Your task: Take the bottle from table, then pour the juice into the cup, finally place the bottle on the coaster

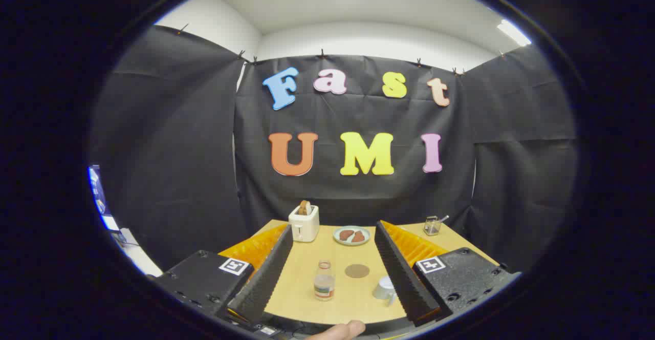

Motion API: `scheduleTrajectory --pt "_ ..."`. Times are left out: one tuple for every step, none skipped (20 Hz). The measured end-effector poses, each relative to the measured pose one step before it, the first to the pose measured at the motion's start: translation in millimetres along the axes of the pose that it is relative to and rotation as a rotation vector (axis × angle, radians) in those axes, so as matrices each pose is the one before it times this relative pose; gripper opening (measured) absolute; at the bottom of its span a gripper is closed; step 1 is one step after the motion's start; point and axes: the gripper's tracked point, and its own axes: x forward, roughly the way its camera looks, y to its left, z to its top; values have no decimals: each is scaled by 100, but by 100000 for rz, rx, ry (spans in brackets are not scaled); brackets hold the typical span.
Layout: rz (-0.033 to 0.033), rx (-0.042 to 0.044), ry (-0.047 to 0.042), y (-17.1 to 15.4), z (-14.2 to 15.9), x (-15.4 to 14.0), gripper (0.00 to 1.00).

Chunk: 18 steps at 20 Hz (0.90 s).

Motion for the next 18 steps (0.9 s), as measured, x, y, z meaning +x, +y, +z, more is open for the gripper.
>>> scheduleTrajectory --pt "-22 558 257 87 -189 -87 100" --pt "149 668 645 187 -234 -220 100" --pt "-271 729 -388 43 113 -204 100" --pt "60 266 -894 150 268 -84 100" --pt "431 -543 -188 262 113 14 100" --pt "-176 -581 119 69 -234 -37 100" --pt "-364 -291 415 -35 -86 59 100" --pt "-214 -76 305 153 -243 50 100" --pt "-781 85 -158 39 -50 8 100" --pt "-1155 110 -443 -13 -128 44 100" --pt "-766 -240 -53 31 -189 51 100" --pt "-294 -467 -268 149 -248 108 100" --pt "-330 -596 478 112 -336 118 100" --pt "-200 -351 283 129 -390 220 100" --pt "12 273 -81 140 -216 103 100" --pt "208 580 -220 163 -244 73 100" --pt "346 678 -340 181 -213 125 100" --pt "334 841 -305 140 -360 75 100"
